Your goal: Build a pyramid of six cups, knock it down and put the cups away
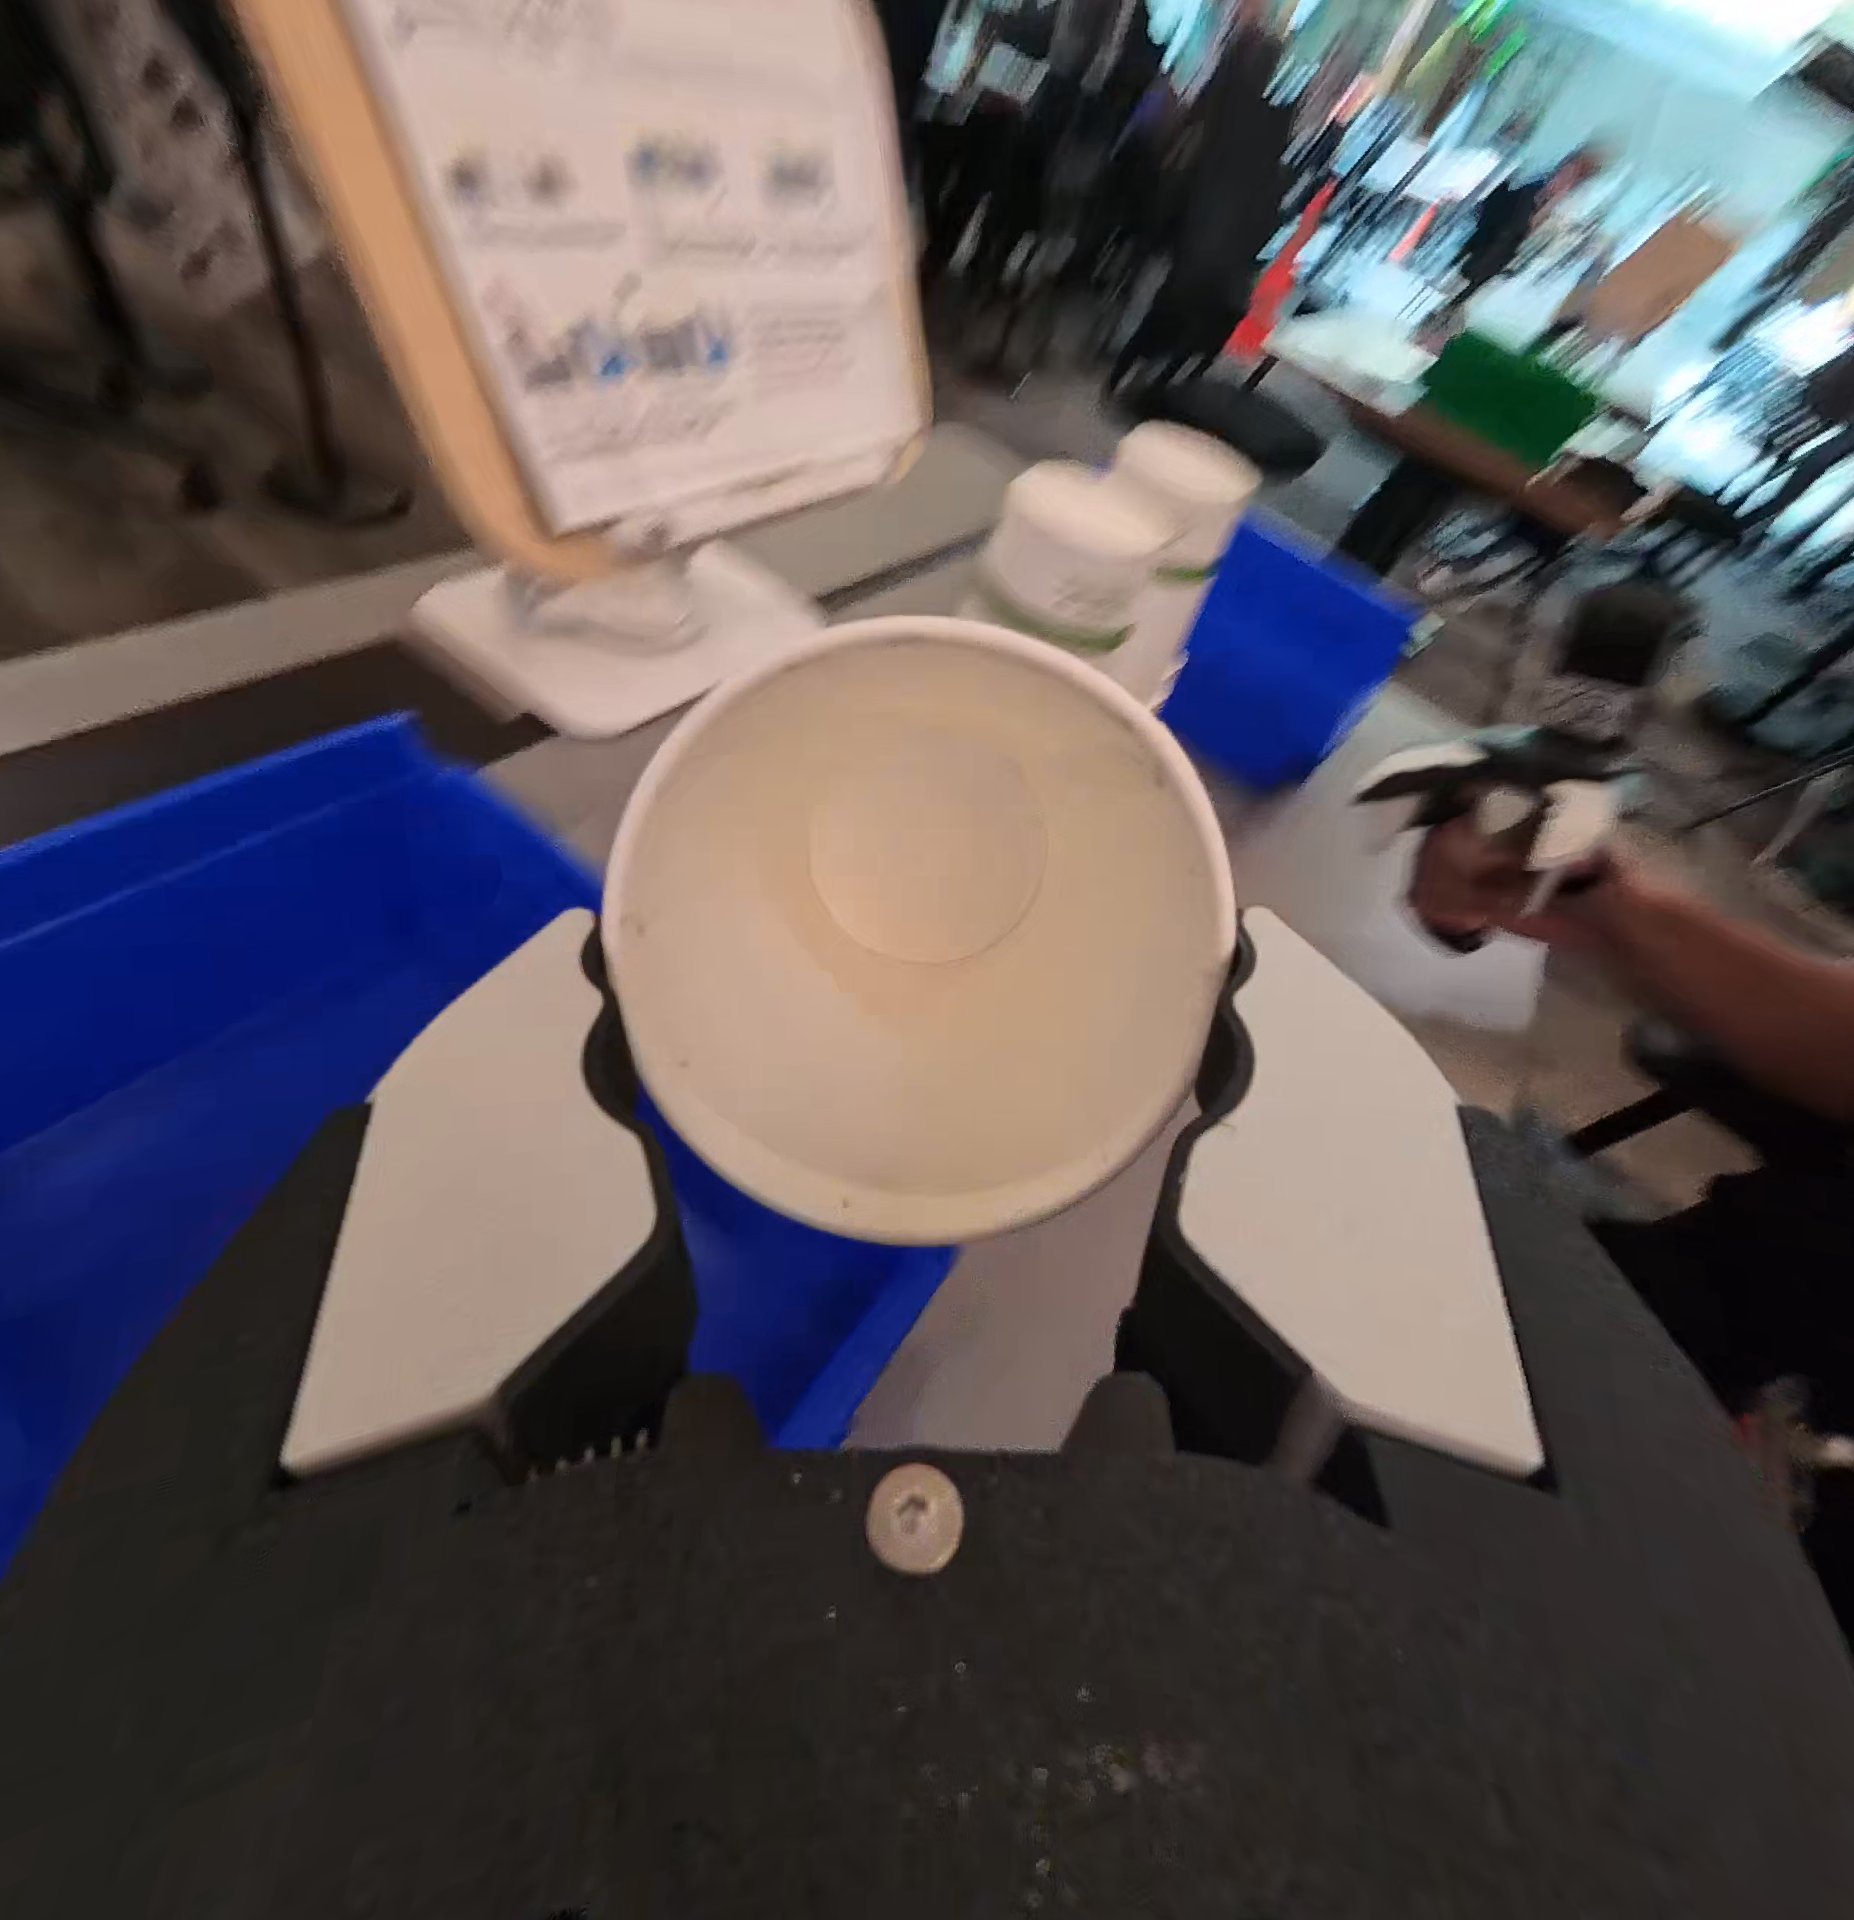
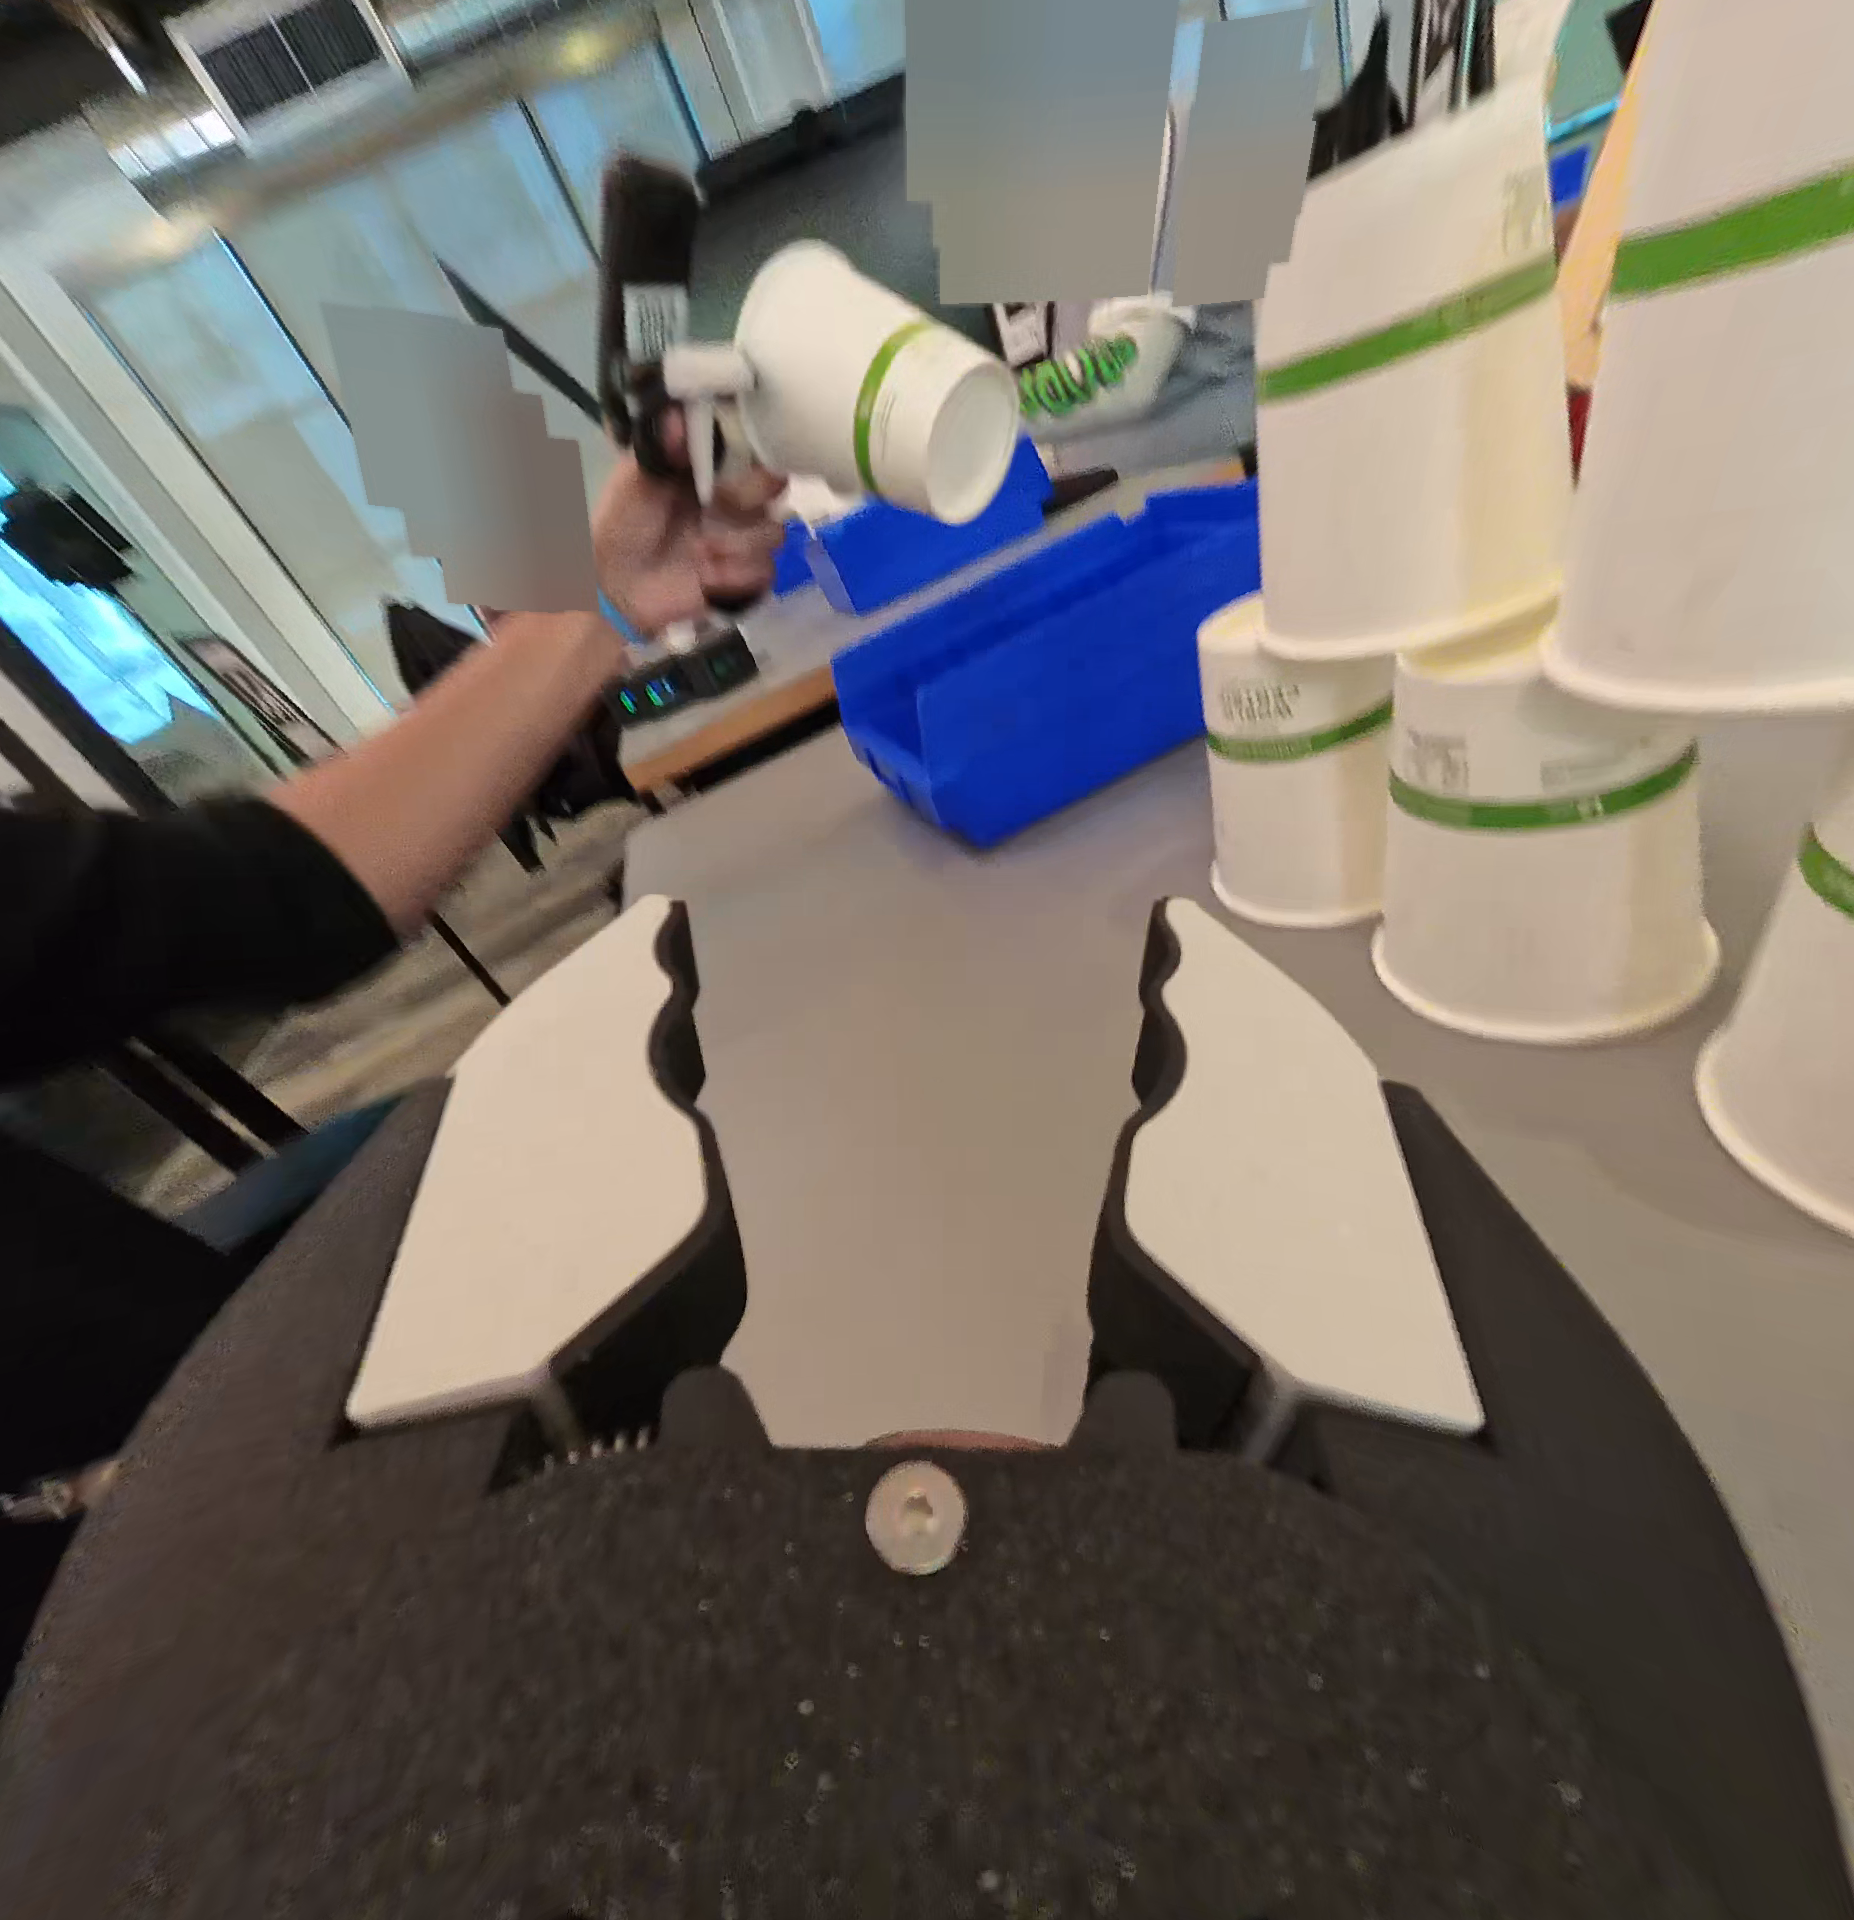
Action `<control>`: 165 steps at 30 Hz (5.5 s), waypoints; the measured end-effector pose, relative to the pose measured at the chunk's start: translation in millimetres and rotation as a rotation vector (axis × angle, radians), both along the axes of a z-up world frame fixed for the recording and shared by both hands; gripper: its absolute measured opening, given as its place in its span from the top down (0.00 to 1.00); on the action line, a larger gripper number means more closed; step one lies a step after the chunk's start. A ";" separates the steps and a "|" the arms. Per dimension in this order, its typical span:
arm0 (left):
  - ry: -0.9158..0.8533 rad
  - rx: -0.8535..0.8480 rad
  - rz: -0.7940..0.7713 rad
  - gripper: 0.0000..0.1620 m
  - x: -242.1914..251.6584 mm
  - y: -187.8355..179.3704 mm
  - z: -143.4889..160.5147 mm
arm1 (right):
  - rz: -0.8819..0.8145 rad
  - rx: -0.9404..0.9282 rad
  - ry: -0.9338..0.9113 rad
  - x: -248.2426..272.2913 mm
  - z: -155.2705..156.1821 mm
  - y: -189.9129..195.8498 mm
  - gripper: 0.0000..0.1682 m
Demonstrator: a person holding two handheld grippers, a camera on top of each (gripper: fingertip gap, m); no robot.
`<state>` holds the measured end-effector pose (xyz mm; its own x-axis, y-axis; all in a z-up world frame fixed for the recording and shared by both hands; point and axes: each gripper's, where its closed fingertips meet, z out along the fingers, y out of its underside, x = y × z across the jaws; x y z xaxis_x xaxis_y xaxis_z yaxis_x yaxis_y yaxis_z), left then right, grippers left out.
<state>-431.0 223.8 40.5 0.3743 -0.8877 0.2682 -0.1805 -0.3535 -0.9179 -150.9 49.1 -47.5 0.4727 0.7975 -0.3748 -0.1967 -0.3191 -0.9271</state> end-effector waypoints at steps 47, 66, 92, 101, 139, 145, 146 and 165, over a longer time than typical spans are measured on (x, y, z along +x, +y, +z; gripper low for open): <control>-0.104 0.002 0.002 0.38 158.7 -153.1 -110.7 | 0.194 -0.041 -1.459 31.5 205.8 170.2 0.54; -0.070 -0.019 -0.074 0.38 173.3 -163.0 -117.3 | 0.406 -0.317 -1.564 16.0 148.2 204.9 0.53; -0.063 0.022 -0.068 0.38 172.6 -163.7 -111.7 | 0.335 -0.097 -1.373 7.7 198.0 203.2 0.48; -0.003 0.102 0.108 0.42 136.7 -131.3 -87.2 | -0.252 0.526 -1.127 64.9 250.2 113.4 0.50; 0.011 0.033 0.259 0.46 113.2 -155.3 -140.9 | -0.404 -0.133 -0.413 68.6 -78.1 -35.0 0.54; 0.025 0.031 0.254 0.46 115.2 -154.3 -144.0 | -0.392 -0.152 -0.410 71.3 -82.0 -34.9 0.56; 0.025 0.032 0.255 0.47 115.0 -153.9 -144.1 | -0.394 -0.150 -0.410 72.2 -81.9 -34.6 0.56; 0.036 0.067 0.282 0.46 110.2 -148.0 -142.7 | -0.458 -0.140 -0.392 96.1 -77.5 -28.7 0.55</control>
